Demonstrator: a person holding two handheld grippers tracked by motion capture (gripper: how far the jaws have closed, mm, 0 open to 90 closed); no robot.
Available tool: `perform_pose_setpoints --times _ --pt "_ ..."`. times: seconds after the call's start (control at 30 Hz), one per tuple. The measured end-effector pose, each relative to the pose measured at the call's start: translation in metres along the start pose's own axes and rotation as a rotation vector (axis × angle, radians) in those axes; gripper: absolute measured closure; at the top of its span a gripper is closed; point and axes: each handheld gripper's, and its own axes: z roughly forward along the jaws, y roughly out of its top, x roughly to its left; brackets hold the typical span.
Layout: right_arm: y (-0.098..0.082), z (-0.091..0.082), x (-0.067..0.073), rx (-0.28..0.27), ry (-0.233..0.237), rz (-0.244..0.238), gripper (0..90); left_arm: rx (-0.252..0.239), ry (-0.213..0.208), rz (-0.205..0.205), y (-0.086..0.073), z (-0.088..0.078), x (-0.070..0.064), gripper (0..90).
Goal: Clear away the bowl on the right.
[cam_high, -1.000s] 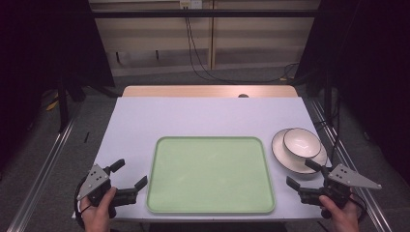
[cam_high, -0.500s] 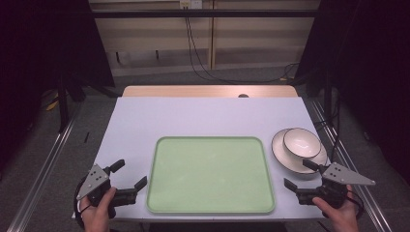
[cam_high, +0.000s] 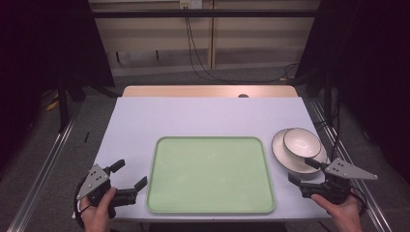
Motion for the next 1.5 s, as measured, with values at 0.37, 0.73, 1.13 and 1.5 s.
perform_pose_setpoints --times 0.37,0.73,1.13,1.5 --pt "0.007 -0.003 -0.015 0.028 0.026 0.032 32.1 -0.005 -0.004 0.002 0.0 0.0 0.0 0.8" --pt "0.024 0.002 -0.048 0.089 -0.014 0.013 39.1 -0.008 -0.01 0.004 0.001 0.0 0.0 0.8" --pt "0.04 0.02 -0.08 0.183 0.008 0.033 39.0 -0.008 -0.012 0.003 0.001 0.001 0.0 0.8" --pt "0.064 0.039 -0.104 0.283 -0.037 0.022 43.1 -0.005 -0.015 0.004 0.001 0.002 0.001 0.8"
